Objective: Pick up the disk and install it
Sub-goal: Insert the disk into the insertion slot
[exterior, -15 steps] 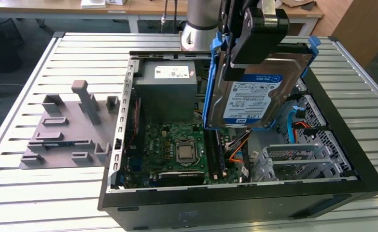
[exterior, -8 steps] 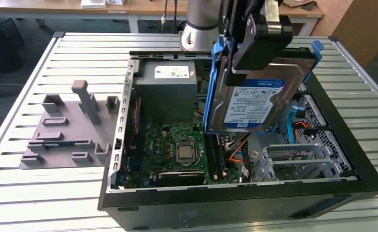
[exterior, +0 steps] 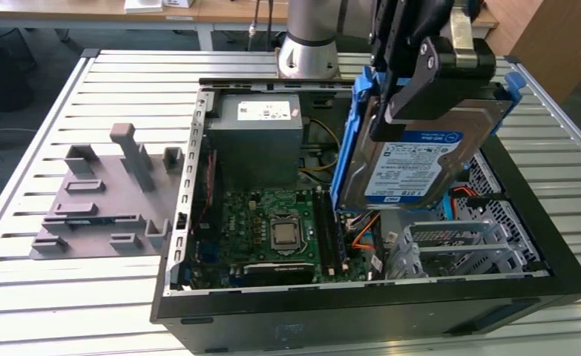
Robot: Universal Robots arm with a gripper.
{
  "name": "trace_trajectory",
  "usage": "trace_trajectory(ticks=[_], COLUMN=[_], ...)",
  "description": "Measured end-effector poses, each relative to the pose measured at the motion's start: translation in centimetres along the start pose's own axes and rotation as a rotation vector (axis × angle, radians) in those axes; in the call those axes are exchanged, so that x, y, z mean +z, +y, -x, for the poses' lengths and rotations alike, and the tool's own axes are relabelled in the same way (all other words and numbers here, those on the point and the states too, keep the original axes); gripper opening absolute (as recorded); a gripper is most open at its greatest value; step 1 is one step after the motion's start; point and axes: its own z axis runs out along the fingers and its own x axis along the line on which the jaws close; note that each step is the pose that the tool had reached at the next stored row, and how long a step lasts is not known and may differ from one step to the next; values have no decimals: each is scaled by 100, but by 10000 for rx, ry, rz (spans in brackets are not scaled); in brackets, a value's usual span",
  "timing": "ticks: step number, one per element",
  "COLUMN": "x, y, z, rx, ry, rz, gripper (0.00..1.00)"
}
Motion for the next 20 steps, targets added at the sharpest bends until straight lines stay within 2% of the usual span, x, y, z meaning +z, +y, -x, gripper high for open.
trace_trajectory(ticks=[7, 20], x=[47, 54], y=[-36, -48], z=[-82, -83], rx=[0, 0], ry=[-3, -1], rz=[-1, 0], gripper=[36, 36])
